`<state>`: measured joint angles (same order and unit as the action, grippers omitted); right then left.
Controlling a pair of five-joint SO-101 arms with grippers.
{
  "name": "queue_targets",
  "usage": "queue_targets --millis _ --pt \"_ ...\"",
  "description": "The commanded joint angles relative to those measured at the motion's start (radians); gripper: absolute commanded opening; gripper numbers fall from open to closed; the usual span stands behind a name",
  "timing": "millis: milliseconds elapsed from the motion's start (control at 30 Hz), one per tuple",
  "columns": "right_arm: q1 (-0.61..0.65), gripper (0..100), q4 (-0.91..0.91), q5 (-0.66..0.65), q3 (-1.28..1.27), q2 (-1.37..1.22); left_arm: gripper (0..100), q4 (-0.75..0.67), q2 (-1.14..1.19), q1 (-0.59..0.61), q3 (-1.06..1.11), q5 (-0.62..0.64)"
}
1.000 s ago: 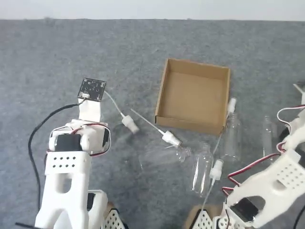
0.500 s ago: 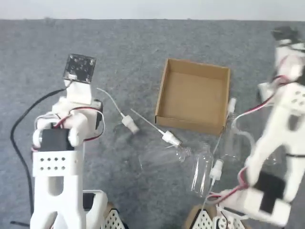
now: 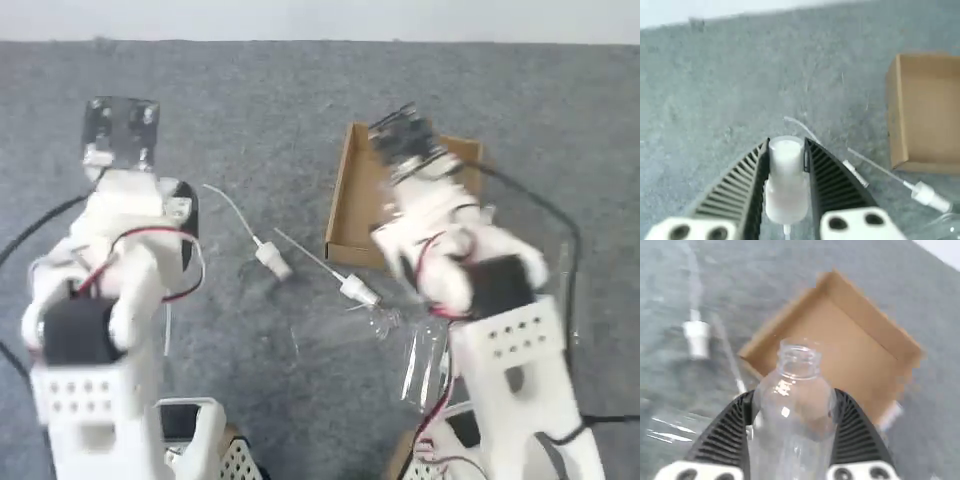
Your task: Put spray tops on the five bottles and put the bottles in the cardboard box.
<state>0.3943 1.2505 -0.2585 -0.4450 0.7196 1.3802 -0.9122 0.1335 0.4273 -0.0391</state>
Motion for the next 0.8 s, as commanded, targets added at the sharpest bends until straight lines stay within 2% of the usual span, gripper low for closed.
queue_targets --millis 0,133,200,567,767 --pt "0.173 0.5 -0.14 0.046 -0.063 0.048 1 0.002 -0.19 0.0 -0.051 0.021" --pt "0.315 0.6 -0.246 0.061 -0.163 0.048 1 -0.057 -0.253 0.003 -0.056 0.026" --pt "0.357 0.6 -0.305 0.055 -0.207 0.05 1 -0.103 -0.249 0.003 -0.056 0.072" --pt "0.412 0.6 -0.355 0.052 -0.25 0.058 1 -0.431 -0.232 -0.006 -0.054 0.336" --pt "0.49 0.6 -0.561 0.06 -0.358 0.062 1 -0.471 -0.229 -0.068 -0.042 0.411"
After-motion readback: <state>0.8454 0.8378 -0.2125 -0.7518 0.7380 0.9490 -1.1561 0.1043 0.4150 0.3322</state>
